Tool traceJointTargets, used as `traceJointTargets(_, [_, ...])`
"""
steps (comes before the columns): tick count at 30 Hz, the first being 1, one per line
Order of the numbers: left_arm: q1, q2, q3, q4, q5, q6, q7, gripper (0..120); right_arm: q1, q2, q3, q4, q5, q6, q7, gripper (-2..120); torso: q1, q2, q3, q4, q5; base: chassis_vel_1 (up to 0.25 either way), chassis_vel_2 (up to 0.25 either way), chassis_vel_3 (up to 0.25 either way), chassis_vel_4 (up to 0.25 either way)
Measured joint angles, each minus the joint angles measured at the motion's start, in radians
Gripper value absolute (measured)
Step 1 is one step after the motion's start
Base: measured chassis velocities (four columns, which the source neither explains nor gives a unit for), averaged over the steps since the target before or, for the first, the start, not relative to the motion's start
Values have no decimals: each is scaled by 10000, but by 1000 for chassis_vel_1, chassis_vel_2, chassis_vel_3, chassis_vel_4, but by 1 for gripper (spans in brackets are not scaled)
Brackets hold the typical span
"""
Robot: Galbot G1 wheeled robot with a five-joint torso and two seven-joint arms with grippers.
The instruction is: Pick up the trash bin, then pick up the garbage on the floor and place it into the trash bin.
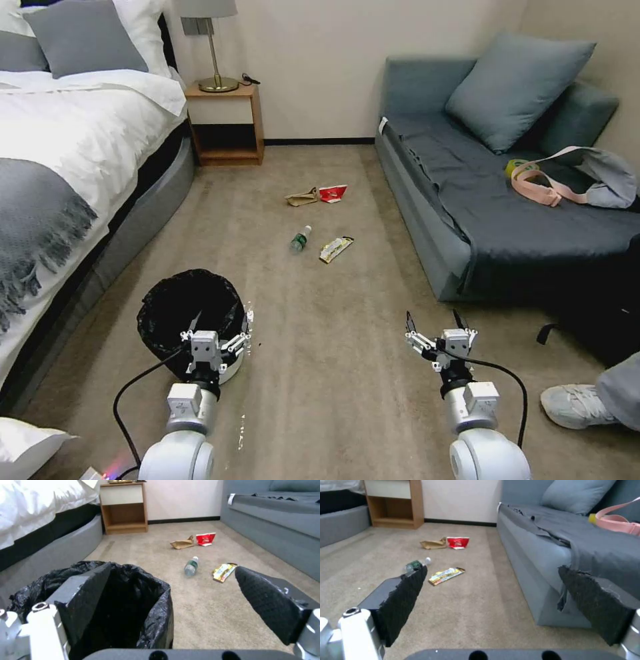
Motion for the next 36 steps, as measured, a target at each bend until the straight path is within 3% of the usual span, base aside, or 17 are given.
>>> traceJointTargets(36, [0, 0, 0, 0, 0, 2, 0, 100, 0, 0, 0, 0, 0, -5, 0, 100, 0, 2, 0, 0, 0, 0, 0, 0, 0])
